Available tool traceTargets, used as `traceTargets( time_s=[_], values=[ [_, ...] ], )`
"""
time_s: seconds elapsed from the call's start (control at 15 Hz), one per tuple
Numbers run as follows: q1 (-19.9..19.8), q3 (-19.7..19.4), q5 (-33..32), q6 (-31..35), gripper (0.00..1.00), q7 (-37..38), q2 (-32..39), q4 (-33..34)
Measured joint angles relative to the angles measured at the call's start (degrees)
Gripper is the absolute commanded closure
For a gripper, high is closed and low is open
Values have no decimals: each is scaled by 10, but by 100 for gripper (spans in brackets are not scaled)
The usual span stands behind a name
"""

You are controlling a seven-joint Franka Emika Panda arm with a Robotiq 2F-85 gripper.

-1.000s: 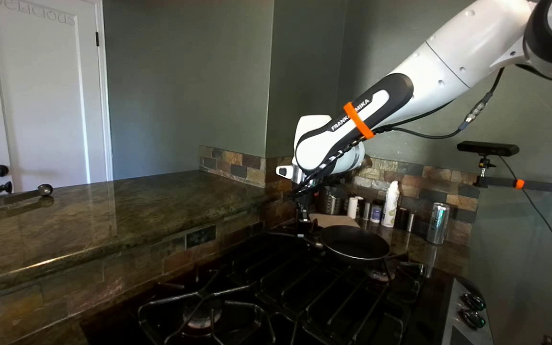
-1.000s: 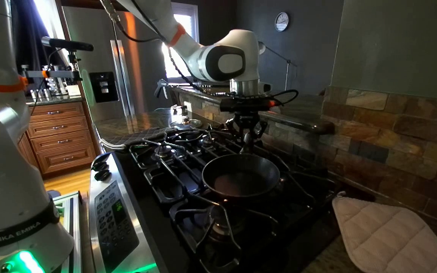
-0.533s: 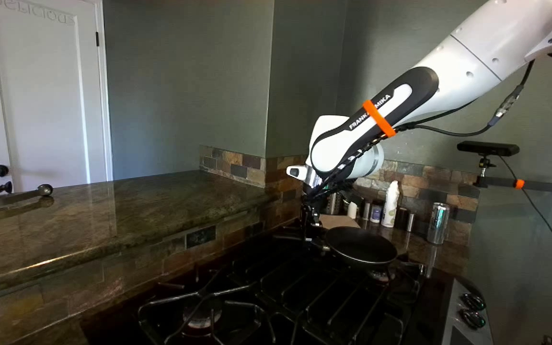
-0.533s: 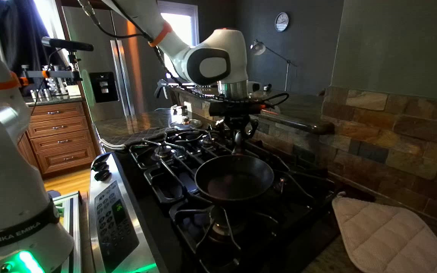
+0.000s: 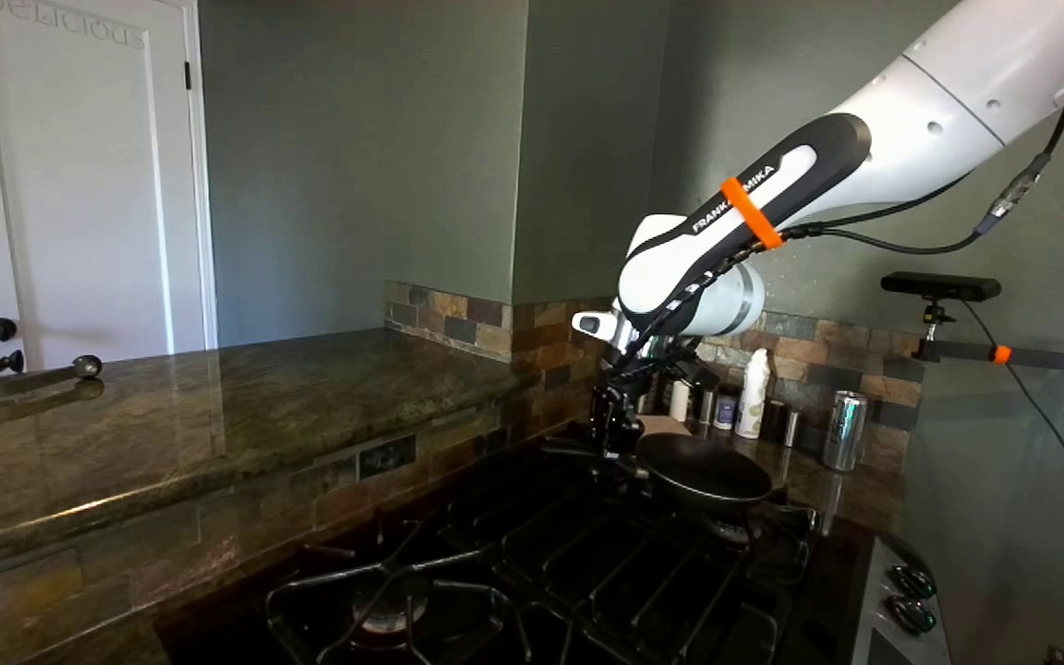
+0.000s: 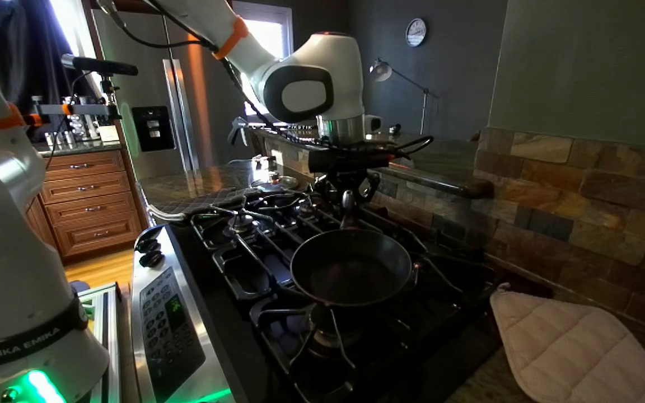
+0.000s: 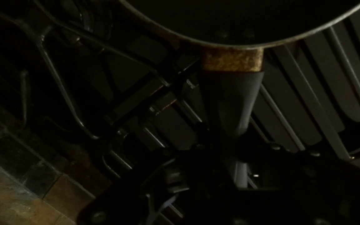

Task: Move the pan to the bottom right stove plate

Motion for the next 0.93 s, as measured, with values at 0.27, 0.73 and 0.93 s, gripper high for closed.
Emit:
traceTargets(
  time_s=[0.27,0.73,0.93],
  values=[
    [1,-2,0,0,92,-19,0,-6],
    [1,-6,0,0,92,-50,-15,-36],
    [1,-16,0,0,92,-65,-28,-51]
  ],
)
